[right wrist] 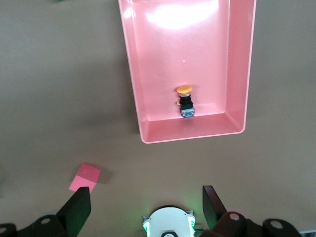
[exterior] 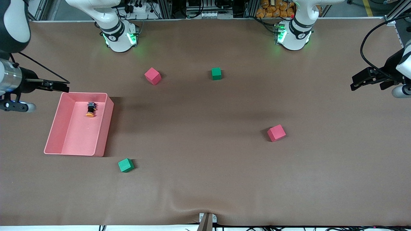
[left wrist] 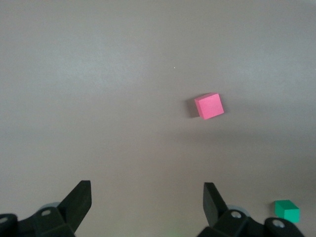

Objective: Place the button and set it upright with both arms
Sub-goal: 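Reach the right gripper down into the pink tray over the button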

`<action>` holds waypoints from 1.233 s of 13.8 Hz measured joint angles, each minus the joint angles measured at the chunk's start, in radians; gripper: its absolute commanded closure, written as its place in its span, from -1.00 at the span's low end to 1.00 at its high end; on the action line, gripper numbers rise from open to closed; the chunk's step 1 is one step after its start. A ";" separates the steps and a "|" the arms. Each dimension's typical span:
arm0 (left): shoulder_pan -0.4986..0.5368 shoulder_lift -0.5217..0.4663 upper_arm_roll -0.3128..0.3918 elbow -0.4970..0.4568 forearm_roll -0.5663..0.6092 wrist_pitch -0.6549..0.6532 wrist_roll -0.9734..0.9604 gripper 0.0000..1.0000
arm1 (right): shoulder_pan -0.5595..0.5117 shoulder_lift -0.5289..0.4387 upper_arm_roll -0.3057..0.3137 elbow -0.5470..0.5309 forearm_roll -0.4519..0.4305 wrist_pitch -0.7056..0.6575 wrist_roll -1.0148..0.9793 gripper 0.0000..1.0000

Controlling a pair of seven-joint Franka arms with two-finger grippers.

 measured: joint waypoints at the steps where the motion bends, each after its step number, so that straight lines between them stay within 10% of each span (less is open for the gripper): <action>1: 0.000 0.000 0.000 0.002 0.000 0.000 0.000 -1.00 | 0.000 0.002 0.000 -0.016 -0.018 0.012 -0.001 -1.00; 11: 0.002 -0.018 -0.001 0.006 0.000 0.000 0.009 -1.00 | -0.062 -0.085 -0.013 -0.545 -0.036 0.551 -0.122 -1.00; 17: 0.000 -0.017 -0.006 0.002 0.000 0.000 0.009 -1.00 | -0.101 -0.026 -0.014 -0.670 -0.036 0.666 -0.148 -1.00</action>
